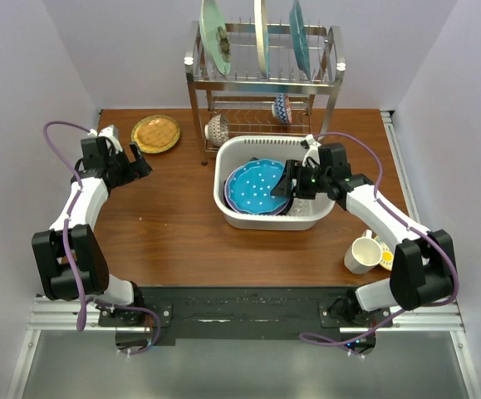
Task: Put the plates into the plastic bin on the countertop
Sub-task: Place the plate in the plastic bin, then pick up the plate at the center of the board.
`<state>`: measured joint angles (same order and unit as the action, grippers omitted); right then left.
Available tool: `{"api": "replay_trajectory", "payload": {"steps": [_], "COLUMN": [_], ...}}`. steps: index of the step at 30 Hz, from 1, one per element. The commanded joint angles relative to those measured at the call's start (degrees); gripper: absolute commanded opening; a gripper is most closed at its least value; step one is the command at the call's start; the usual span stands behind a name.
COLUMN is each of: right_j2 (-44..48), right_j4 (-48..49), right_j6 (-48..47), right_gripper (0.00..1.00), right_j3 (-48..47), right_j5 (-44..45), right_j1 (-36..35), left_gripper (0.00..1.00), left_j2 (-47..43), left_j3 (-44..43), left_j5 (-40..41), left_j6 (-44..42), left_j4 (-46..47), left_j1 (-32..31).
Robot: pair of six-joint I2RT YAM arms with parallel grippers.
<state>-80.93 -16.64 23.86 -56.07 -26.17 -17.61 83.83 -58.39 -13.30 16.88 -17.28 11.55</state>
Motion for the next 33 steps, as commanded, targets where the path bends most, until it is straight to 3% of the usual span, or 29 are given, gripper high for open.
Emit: {"api": "replay_trajectory", "payload": {"steps": [1,9,17,23,33], "right_j2": [2.0,-0.5,-1.6,3.0,6.1], "right_j4": [-4.0,-11.7,-9.5,-9.7,-3.7], "right_j6": [-3.8,-7.9,-6.9,-7.4,-2.7], "right_gripper": [0.76,0.83,0.83,0.85,0.87], "right_j3": [-3.6,-8.3,-7.8,-9.5,-8.7], "right_j5": [3.6,11.0,8.9,12.9,6.6], "right_j1": [0.0,0.0,0.0,-0.1,-0.1], "left_gripper": [0.98,0.98,0.98,0.98,0.98], "left_j2": [0.5,0.6,0.7,2.4,11.4], "left_j3": [-2.3,-2.5,-2.2,-2.9,-10.6], "left_j5": [-1.0,-1.9,-1.4,-0.8,-3.9], "left_j6": [-1.2,-1.3,-1.4,-1.1,6.4], "left_j4": [1.4,1.0,1.3,1.5,1.8], "left_j1": [0.1,0.1,0.0,0.0,0.1]}}
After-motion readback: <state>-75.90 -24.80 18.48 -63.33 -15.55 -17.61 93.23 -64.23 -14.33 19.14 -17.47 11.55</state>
